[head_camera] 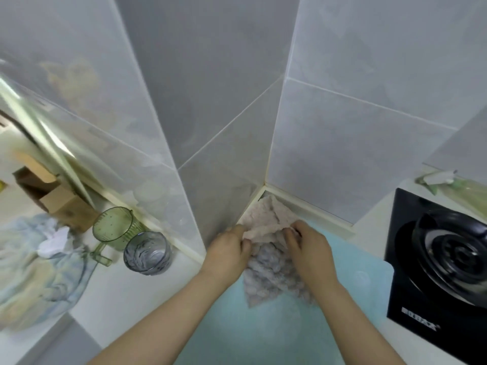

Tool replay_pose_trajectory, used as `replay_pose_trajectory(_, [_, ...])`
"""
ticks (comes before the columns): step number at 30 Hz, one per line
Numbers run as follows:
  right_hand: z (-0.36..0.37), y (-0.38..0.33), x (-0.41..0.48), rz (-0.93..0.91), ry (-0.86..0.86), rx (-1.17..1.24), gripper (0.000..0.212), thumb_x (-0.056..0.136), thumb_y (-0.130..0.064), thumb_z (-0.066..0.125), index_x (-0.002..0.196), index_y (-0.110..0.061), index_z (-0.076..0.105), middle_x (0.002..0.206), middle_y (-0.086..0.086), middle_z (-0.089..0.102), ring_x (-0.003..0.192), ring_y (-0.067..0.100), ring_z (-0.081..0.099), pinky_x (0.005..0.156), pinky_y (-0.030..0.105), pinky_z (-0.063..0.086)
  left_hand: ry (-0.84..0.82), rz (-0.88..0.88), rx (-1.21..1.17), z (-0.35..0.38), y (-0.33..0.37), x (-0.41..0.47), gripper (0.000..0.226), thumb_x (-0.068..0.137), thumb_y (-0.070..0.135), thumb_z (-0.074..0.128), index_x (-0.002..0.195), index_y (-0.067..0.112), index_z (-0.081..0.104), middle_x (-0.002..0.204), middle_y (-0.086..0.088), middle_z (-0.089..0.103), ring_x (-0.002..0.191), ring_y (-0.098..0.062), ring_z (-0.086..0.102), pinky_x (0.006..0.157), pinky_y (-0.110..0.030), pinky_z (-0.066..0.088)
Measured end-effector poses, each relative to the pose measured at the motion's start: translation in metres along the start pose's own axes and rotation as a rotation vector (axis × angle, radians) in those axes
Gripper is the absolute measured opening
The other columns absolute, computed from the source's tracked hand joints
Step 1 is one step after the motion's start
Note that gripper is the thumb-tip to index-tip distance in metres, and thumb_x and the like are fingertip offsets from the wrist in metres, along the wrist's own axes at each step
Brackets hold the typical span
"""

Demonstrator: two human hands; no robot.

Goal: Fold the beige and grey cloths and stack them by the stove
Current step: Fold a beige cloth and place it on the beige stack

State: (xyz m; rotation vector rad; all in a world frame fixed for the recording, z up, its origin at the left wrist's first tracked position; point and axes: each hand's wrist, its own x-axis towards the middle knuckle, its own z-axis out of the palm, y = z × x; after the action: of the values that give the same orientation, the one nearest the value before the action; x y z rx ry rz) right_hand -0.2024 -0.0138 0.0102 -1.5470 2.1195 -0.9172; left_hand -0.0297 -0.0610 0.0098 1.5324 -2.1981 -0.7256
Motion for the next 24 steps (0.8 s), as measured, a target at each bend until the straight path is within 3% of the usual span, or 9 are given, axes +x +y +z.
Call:
replay_pose_trajectory(4, [-0.028, -0.025, -0.009, -0.029, 0.084, -0.005, 0.025, 0.096, -0.034, 0.054, 0.075, -0.020, 0.051, 0.059, -0.002, 0.056, 0.060, 0.021, 0.052, 0.056, 0.035, 0.037, 0.075, 0.022, -0.123, -0.037, 0.025, -0.009, 0.031, 0.095, 0.018, 0.042, 0.066, 0.016, 0.033, 0.071, -0.007, 0.047, 0.070, -0.027, 0.043, 0.059, -0.031, 0.020])
replay_pose_trajectory(8, [-0.061, -0.053, -0.022, -0.049, 0.157, 0.011, 0.030, 0.091, -0.044, 0.058, 0.072, -0.021, 0.055, 0.059, -0.003, 0.058, 0.063, 0.017, 0.055, 0.059, 0.036, 0.042, 0.112, 0.052, -0.158, -0.071, 0.044, -0.022, 0.037, 0.091, 0.022, 0.049, 0.059, 0.020, 0.031, 0.056, 0.003, 0.038, 0.062, -0.023, 0.040, 0.056, -0.031, 0.018])
replay_pose_trajectory(14, [-0.103, -0.072, -0.041, -0.111, 0.144, 0.102, 0.013, 0.090, -0.025, 0.065, 0.076, -0.026, 0.064, 0.075, -0.014, 0.065, 0.077, -0.002, 0.057, 0.063, 0.014, 0.041, 0.209, 0.094, -0.154, -0.103, 0.060, -0.034, 0.047, 0.094, 0.033, 0.046, 0.053, 0.014, 0.032, 0.050, -0.003, 0.040, 0.057, -0.024, 0.044, 0.053, -0.036, 0.023])
replay_pose_trajectory(19, [-0.122, -0.064, -0.054, -0.068, 0.143, 0.081, 0.011, 0.090, -0.017, 0.064, 0.082, -0.022, 0.067, 0.081, -0.013, 0.063, 0.071, 0.005, 0.056, 0.065, 0.025, 0.044, 0.236, 0.073, -0.157, -0.112, 0.065, -0.041, 0.049, 0.090, 0.038, 0.040, 0.049, 0.013, 0.029, 0.045, -0.002, 0.033, 0.050, -0.021, 0.038, 0.050, -0.034, 0.026])
replay_pose_trajectory(24, [-0.133, -0.061, -0.064, -0.037, 0.232, 0.028, 0.015, 0.092, -0.016, 0.059, 0.081, -0.023, 0.067, 0.084, -0.012, 0.066, 0.080, 0.001, 0.057, 0.067, 0.009, 0.036, 0.231, 0.045, -0.077, -0.116, 0.064, -0.043, 0.041, 0.083, 0.031, 0.047, 0.050, 0.014, 0.029, 0.049, -0.001, 0.031, 0.055, -0.023, 0.033, 0.046, -0.030, 0.021])
